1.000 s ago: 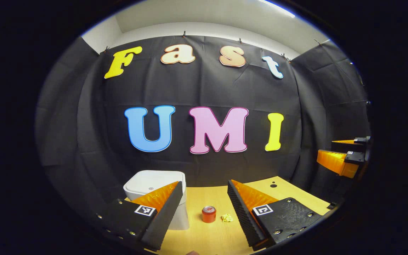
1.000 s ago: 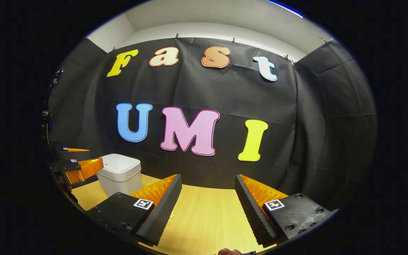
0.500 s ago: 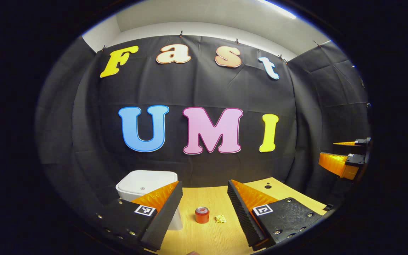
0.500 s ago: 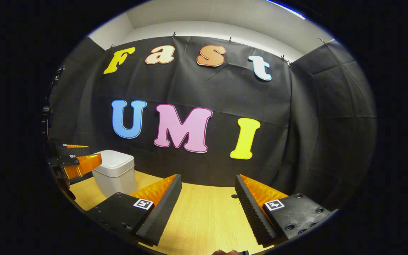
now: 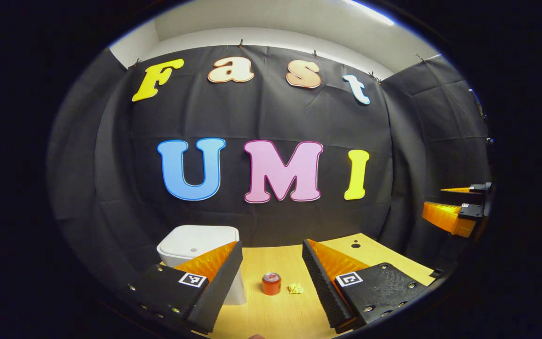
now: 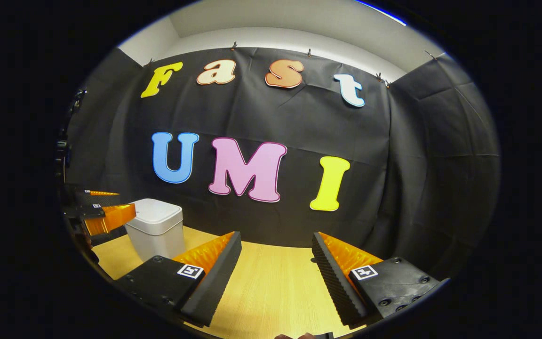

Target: Press the lid of the desktop garbage bin to open it, pick up the crumpled paper on the desktop and throw it into the bin, then pick up the pop can on the desktop and drop it into the bin, and finally close the garbage bin lid.

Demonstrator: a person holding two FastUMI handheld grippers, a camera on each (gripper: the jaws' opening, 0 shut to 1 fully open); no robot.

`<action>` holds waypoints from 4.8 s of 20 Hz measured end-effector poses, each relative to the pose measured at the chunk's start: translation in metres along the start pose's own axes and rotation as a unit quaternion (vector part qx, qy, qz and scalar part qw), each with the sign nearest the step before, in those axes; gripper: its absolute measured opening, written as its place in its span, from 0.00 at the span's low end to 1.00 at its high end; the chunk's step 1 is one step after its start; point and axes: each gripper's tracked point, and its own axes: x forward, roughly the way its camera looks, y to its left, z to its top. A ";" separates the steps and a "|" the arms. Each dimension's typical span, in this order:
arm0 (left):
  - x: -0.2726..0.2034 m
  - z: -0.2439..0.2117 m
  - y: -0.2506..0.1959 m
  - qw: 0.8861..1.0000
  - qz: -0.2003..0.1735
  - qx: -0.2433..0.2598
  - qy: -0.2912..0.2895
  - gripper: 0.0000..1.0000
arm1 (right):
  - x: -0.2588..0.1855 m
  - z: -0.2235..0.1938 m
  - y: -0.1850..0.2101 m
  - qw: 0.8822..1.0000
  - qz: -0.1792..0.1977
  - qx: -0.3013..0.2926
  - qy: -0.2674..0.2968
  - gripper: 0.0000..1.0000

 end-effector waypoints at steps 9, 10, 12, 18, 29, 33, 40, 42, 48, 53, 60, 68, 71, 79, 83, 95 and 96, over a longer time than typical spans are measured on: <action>0.040 -0.043 0.075 0.996 0.006 -0.065 0.066 0.71 | -0.003 -0.001 0.003 1.000 -0.009 -0.006 0.004 0.98; 0.042 -0.047 0.083 0.995 0.006 -0.077 0.071 0.67 | -0.005 -0.002 0.002 1.000 -0.012 -0.008 0.005 0.98; 0.047 -0.055 0.102 0.994 0.027 -0.072 0.081 0.41 | -0.006 -0.006 0.000 1.000 -0.018 -0.013 0.010 0.98; 0.078 -0.051 0.137 0.992 0.006 -0.025 0.126 0.13 | -0.005 -0.010 -0.006 0.999 -0.033 -0.005 0.019 0.98; 0.136 -0.108 0.172 0.970 0.017 -0.048 0.237 0.10 | 0.000 -0.017 -0.007 0.999 -0.034 -0.003 0.029 0.98; 0.139 -0.121 0.178 0.966 0.030 -0.039 0.255 0.10 | 0.003 -0.023 -0.010 0.999 -0.033 -0.007 0.036 0.98; 0.140 -0.127 0.180 0.961 0.044 -0.038 0.271 0.10 | 0.016 -0.029 -0.004 0.999 -0.024 -0.003 0.047 0.98; 0.141 -0.129 0.179 0.961 0.045 -0.050 0.267 0.10 | 0.019 -0.029 0.001 0.999 -0.018 -0.004 0.049 0.98; 0.143 -0.116 0.185 0.974 0.037 -0.034 0.222 0.10 | 0.025 -0.037 0.015 0.998 -0.003 -0.006 0.066 0.98; 0.135 -0.069 0.192 0.988 0.058 -0.018 0.140 0.10 | 0.026 -0.035 0.027 0.998 0.007 -0.018 0.065 0.98; 0.096 -0.009 0.156 0.996 0.049 -0.045 0.052 0.09 | 0.052 -0.068 0.048 0.994 0.059 -0.017 0.089 0.98; 0.050 0.042 0.131 0.997 0.073 -0.028 -0.027 0.49 | 0.120 -0.106 0.085 0.985 0.124 -0.014 0.117 0.98; 0.043 0.049 0.119 0.995 0.082 -0.050 -0.028 0.77 | 0.156 -0.140 0.102 0.979 0.142 -0.021 0.143 0.98; 0.028 0.073 0.105 0.991 0.122 -0.030 -0.051 0.77 | 0.221 -0.255 0.157 0.942 0.193 -0.002 0.274 0.98; 0.014 0.063 0.113 0.991 0.122 -0.044 -0.037 0.77 | 0.222 -0.319 0.188 0.915 0.197 -0.003 0.352 0.99; -0.011 0.049 0.175 0.991 0.134 -0.015 -0.008 0.77 | 0.238 -0.419 0.212 0.877 0.137 -0.010 0.461 0.55; -0.010 0.047 0.176 0.991 0.133 -0.015 -0.003 0.77 | 0.237 -0.419 0.213 0.876 0.136 -0.007 0.462 0.54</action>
